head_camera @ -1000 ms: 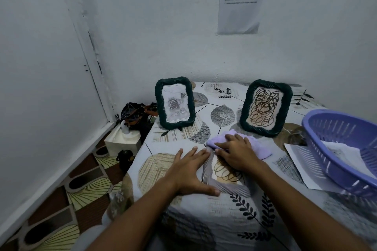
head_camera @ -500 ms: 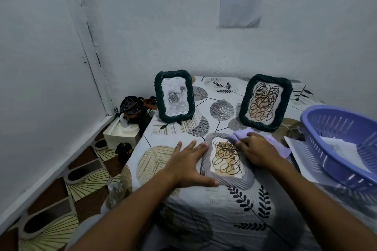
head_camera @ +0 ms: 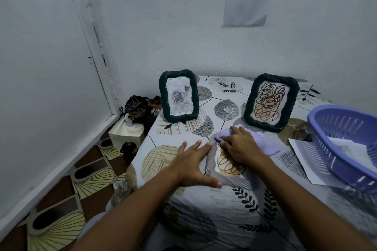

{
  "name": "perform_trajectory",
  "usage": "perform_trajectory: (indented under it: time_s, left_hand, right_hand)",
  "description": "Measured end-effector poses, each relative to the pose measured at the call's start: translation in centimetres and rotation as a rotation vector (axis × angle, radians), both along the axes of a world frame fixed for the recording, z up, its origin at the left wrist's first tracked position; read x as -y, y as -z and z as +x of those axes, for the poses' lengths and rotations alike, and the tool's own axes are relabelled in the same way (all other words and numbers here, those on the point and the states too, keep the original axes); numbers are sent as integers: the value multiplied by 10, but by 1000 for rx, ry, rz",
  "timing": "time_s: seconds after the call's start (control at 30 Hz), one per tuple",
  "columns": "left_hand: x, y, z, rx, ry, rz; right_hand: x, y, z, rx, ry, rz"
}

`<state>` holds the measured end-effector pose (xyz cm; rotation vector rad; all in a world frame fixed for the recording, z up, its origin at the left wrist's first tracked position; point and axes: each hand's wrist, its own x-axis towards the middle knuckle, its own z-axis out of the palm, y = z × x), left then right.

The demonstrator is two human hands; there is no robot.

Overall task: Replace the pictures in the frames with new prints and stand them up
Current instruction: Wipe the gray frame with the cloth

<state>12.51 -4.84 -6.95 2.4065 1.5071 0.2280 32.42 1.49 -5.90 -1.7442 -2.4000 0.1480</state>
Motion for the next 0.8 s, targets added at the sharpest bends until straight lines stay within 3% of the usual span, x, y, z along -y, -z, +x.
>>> perform_trajectory:
  time_s: [0.23, 0.57, 0.8]
  left_hand:
    - [-1, 4, 0, -28, -12, 15]
    - [-2, 5, 0, -81, -80, -8]
    - [-2, 4, 0, -78, -86, -8]
  right_hand:
    - [24, 2, 1, 5, -126, -7]
    - [4, -8, -2, 18, -4, -12]
    - [13, -5, -2, 0, -79, -61]
